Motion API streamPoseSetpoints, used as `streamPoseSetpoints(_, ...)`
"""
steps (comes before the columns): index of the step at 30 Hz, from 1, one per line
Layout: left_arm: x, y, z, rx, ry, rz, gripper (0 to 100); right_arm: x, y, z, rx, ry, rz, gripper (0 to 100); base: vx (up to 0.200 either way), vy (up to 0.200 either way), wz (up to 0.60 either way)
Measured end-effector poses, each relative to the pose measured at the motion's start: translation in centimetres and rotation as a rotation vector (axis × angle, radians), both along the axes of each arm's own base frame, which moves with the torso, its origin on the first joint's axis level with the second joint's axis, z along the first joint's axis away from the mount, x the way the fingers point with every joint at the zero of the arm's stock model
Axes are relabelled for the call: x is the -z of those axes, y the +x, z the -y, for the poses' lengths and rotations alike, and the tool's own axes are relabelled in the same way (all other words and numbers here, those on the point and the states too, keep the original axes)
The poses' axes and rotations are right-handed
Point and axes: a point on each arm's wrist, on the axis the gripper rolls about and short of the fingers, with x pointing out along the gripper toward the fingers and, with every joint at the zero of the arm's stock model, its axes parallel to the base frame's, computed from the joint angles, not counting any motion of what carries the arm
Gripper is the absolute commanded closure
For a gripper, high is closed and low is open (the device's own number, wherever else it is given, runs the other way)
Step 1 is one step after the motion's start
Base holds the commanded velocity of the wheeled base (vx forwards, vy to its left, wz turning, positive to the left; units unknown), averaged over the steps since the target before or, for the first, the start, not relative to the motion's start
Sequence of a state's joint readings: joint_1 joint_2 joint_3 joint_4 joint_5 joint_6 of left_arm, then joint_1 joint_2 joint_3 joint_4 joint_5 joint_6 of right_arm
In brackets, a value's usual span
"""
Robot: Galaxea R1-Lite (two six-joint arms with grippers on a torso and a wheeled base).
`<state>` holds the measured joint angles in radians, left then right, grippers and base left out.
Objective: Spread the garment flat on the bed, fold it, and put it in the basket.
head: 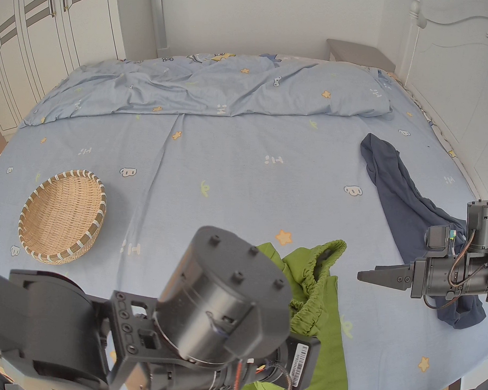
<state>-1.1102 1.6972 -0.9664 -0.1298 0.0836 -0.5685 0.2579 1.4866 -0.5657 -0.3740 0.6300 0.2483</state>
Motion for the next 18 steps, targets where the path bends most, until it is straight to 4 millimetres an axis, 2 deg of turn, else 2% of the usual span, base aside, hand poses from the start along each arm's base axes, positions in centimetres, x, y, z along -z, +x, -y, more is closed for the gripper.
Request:
streamPoseSetpoints(5,0.9,0.2,0.8,0.004,0.01,-0.006,100,0.0,0.1,0.2,0.008,0.0,0.002,0,0.0,0.0,0.0)
streamPoseSetpoints(6,1.1,0.2,0.9,0.002,0.012,-0.011,0,0.0,0.1,0.2,0.009,0.0,0.002,0,0.0,0.0,0.0)
streamPoseSetpoints(10,1.4,0.1,1.4,-0.002,-0.011,-0.026,0,0.1,0.2,0.3,0.012,-0.001,0.0,0,0.0,0.0,0.0)
streamPoseSetpoints(18,0.8,-0.4,2.8,-0.019,-0.227,-0.027,0,0.1,0.2,0.3,0.013,-0.002,-0.001,0,0.0,0.0,0.0)
